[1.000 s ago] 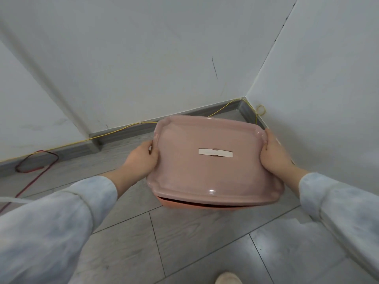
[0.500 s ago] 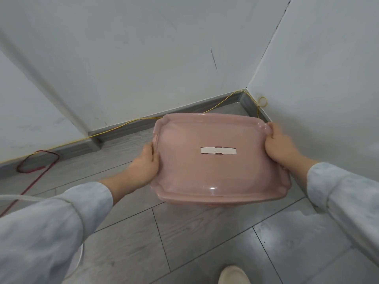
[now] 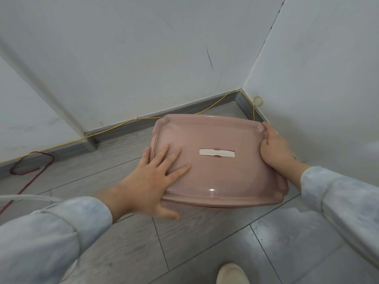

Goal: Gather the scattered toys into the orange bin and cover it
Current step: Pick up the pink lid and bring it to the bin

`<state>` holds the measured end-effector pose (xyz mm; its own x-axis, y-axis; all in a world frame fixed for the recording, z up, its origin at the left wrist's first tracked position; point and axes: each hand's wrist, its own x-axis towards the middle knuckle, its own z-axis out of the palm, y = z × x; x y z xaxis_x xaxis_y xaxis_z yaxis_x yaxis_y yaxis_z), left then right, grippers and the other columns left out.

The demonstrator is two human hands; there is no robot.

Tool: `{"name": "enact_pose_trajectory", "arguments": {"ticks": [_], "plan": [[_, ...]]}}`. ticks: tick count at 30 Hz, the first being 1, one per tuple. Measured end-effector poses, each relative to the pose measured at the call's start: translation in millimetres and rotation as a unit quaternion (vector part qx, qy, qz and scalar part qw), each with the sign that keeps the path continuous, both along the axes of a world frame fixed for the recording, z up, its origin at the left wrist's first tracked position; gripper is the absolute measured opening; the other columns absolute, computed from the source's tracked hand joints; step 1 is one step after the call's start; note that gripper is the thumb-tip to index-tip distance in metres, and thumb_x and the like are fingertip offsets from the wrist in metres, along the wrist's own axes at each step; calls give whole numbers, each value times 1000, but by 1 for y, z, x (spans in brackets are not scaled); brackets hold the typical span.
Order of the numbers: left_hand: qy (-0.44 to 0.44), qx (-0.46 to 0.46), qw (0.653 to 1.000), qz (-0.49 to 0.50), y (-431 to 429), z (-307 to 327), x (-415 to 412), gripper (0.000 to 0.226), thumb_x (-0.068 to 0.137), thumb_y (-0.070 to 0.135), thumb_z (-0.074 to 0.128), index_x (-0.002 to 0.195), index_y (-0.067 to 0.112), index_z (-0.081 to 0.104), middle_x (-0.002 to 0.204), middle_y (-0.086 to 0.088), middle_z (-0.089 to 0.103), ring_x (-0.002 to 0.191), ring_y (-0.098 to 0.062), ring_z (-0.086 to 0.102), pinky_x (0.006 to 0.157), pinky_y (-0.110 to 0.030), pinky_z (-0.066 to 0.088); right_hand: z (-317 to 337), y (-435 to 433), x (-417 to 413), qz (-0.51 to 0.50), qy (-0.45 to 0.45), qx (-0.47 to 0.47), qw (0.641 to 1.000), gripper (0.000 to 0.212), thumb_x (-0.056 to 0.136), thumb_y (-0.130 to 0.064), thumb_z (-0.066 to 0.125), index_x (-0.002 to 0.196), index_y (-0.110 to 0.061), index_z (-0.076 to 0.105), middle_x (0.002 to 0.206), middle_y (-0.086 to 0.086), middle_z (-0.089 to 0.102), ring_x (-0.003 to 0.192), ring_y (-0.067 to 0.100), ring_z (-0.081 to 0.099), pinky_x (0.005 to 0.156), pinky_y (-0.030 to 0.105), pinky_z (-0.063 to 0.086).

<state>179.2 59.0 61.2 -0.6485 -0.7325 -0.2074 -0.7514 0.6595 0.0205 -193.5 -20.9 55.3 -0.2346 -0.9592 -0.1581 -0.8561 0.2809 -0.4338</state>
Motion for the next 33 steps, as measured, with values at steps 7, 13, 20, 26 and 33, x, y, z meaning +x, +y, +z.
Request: {"name": "enact_pose_trajectory", "arguments": {"ticks": [7,13,20,26,33], "plan": [[20,-34,999,8,4,-11,-1,92,75,71,52,155,32,24,162,-18,20,146,-46,21,98,-61,40,6,1,1,-1,-24,19,1000,43,101,-24,31,143,-28,37,136,18,55,121,41,52,103,51,42],[42,-64,997,13,9,-19,-3,91,73,63,57,153,26,32,159,-20,27,143,-48,26,92,-61,41,5,6,6,-3,-21,27,999,52,97,-54,25,142,-28,32,137,20,50,123,41,50,104,53,39],[46,-72,996,7,5,-25,-4,98,66,68,58,151,26,37,160,-19,26,145,-47,24,94,-64,40,-7,7,6,-11,5,13,1000,69,100,-54,34,157,-24,11,153,20,30,138,42,36,113,51,28],[61,-56,997,10,-4,-20,-1,107,66,92,43,154,33,27,164,-12,13,150,-40,12,101,-62,36,-8,2,3,-14,5,8,1000,71,97,-59,34,156,-25,16,147,22,42,134,40,42,110,51,33],[17,-148,988,31,-27,-17,-7,86,76,81,43,151,40,32,146,-19,39,134,-41,38,101,-72,28,-10,13,-14,-75,-27,-1,997,73,95,-61,37,154,-21,21,141,24,50,129,43,48,107,47,37]]}}
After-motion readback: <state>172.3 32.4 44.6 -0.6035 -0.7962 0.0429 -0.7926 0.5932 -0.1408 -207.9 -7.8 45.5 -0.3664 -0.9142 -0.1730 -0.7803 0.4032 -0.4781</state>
